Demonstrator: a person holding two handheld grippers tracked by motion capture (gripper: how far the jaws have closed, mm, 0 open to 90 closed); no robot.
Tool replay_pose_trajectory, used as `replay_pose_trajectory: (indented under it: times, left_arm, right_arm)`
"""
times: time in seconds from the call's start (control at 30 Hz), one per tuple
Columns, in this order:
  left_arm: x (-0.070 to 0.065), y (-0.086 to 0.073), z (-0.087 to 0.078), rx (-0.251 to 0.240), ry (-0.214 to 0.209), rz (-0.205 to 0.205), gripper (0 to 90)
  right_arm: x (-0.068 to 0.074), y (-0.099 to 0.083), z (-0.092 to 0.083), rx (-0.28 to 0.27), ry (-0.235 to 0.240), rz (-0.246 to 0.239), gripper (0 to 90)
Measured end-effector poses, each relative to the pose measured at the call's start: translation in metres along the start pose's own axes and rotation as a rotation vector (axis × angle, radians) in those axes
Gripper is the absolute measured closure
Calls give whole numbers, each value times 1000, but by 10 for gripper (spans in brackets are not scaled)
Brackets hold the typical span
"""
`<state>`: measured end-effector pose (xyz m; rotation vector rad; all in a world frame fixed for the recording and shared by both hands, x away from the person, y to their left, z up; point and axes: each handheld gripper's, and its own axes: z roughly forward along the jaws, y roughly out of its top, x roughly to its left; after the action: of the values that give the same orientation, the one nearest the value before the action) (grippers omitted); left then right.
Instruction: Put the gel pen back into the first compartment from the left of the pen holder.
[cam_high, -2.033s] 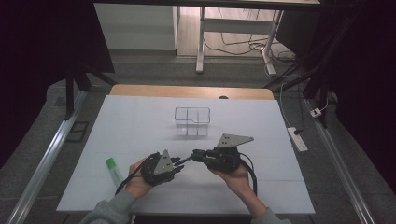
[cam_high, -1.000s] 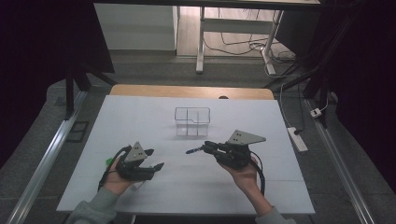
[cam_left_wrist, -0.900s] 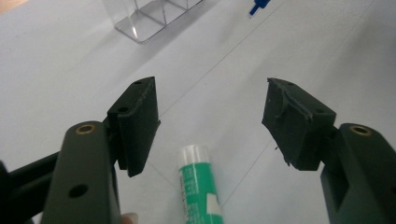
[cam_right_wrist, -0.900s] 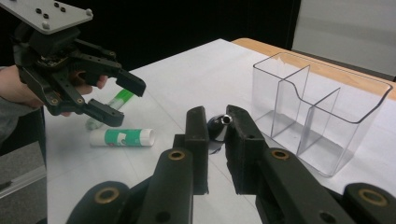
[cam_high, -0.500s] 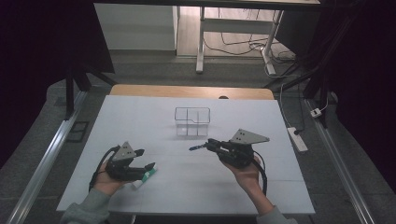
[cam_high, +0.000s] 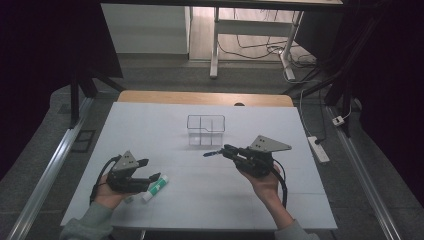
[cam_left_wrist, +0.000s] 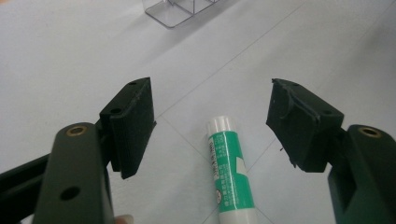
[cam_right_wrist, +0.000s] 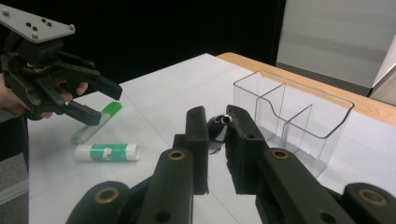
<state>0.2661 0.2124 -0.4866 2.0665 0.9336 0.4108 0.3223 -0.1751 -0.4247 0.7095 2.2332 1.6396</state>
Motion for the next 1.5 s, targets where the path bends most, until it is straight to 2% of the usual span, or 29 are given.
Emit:
replay_pose_trajectory:
  times: [1.0,1.33,1.5]
  left_arm:
    - [1,-1,3,19,-10,13,309]
    - [0,-1,3,22,-10,17,307]
    - [0,-2,3,23,-11,17,305]
  right_arm:
    - [-20,28,4,-96,-43,8,789]
    - [-27,30,15,-90,-53,12,789]
    - [-31,35,28,-96,-60,26,789]
